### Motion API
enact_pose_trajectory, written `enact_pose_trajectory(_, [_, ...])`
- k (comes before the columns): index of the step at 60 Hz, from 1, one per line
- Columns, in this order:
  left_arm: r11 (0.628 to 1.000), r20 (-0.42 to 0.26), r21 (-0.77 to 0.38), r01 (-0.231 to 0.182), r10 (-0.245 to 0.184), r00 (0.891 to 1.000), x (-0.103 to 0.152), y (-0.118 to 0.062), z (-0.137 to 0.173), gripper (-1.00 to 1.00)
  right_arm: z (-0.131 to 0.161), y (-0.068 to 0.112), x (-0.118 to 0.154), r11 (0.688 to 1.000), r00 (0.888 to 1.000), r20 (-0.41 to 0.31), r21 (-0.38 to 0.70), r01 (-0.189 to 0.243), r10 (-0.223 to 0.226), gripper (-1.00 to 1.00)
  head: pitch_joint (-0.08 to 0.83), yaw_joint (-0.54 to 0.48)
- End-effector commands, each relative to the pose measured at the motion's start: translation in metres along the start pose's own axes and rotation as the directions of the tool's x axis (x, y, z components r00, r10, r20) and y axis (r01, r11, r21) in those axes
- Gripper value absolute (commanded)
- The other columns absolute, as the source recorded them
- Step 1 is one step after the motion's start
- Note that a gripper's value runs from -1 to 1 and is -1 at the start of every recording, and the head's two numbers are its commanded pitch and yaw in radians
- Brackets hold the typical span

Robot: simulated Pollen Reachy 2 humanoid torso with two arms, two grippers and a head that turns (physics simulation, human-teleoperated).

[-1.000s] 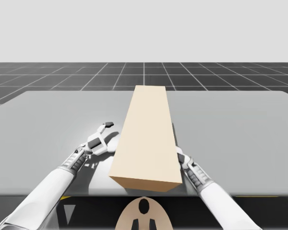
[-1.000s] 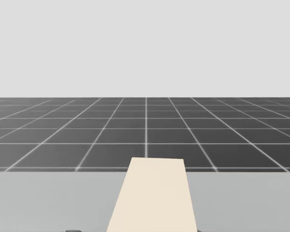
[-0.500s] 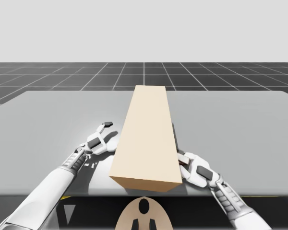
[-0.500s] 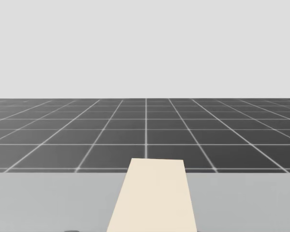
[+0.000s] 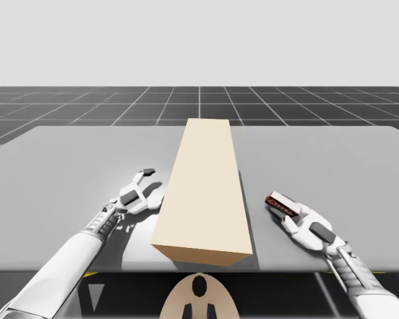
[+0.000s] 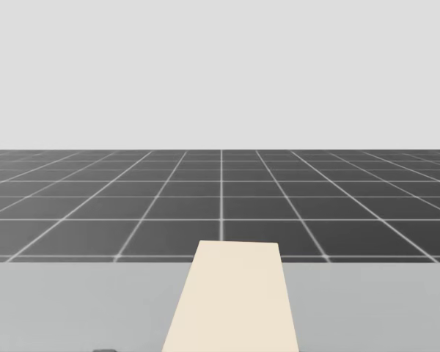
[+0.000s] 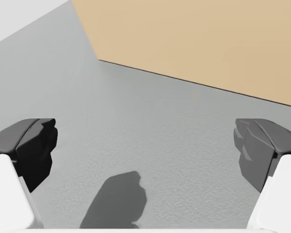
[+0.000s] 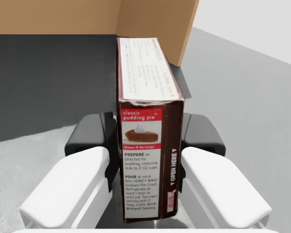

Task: Retrieve the object from inside the box.

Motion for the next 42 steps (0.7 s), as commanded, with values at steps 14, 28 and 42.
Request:
enact_pose_trajectory(14, [1.0,-0.033,0.024,0.005,-0.004,0.999,-0.007,0.003,0.007,-1.0,-0.035,-0.086,0.062,0.952,0.961,0.194,-0.273,-0.14,0.197,1.0,0.05,0.0])
enact_pose_trajectory(28, [1.0,-0.032,0.027,0.005,-0.004,0.999,-0.007,0.004,0.007,-1.0,-0.075,-0.113,0.103,0.92,0.945,0.159,-0.32,-0.225,0.287,1.0,0.051,0.01])
enact_pose_trajectory(42, [0.999,-0.033,0.036,0.002,-0.001,0.999,-0.007,0.004,0.007,-1.0,-0.101,-0.147,0.167,0.826,0.905,0.184,-0.507,-0.246,0.383,1.0,0.053,0.01])
